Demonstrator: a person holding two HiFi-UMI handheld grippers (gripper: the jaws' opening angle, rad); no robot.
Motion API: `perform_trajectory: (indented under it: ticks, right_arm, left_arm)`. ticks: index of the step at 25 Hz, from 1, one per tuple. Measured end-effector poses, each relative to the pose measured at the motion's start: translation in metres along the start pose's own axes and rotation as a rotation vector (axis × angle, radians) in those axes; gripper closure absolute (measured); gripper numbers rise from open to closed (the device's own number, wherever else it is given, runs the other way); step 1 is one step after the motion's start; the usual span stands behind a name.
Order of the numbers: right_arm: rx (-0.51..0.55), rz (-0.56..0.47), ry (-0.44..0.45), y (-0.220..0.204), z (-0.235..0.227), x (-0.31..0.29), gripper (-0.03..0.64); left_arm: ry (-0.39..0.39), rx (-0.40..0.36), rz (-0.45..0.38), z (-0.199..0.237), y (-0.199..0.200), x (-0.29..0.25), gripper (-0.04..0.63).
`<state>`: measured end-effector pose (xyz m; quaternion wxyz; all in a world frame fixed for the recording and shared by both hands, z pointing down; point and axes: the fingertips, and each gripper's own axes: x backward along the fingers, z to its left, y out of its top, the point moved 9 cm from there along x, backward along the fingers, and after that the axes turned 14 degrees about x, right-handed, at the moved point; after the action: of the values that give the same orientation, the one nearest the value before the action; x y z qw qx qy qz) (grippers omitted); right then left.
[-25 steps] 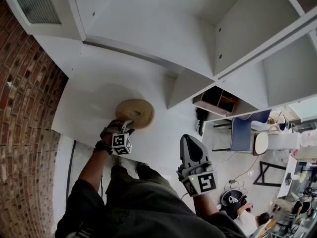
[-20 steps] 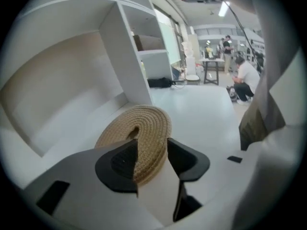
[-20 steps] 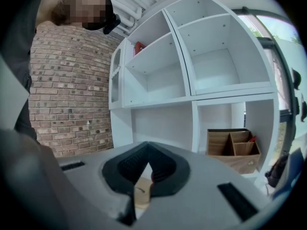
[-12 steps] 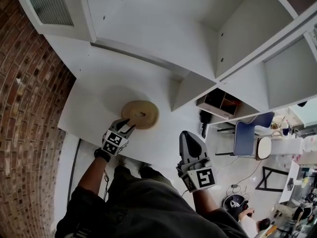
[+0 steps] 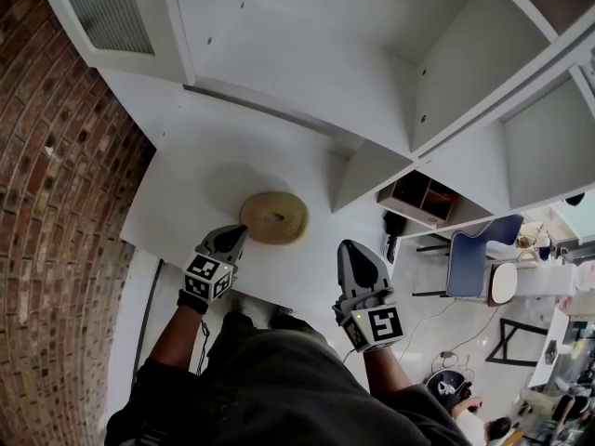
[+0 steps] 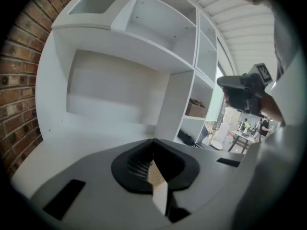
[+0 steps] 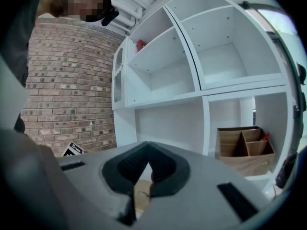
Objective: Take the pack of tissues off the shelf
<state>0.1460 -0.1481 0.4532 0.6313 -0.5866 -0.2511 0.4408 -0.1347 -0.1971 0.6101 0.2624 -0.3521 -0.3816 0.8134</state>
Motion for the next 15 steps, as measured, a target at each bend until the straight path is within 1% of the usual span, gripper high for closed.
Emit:
perform_trajectory:
  ticks: [4, 10, 15]
  right_arm:
    - [0.005, -0.009, 0.008, 0.002, 0.000, -0.006, 0.617]
    - [-0.003, -0.008, 0.017, -0.001, 0.001, -0.015, 0.617]
    - [-0.010, -0.004, 0.021, -0.005, 0.003, -0.019, 0.618]
  left_arm:
    - [0.008, 0.006, -0.028, -0.001, 0.007, 0.009, 0.594]
    - [0.031, 0.007, -0.104, -0.003, 0.022, 0.024, 0.594]
    - [0.041, 0.011, -0.112, 0.001, 0.026, 0.028, 0.594]
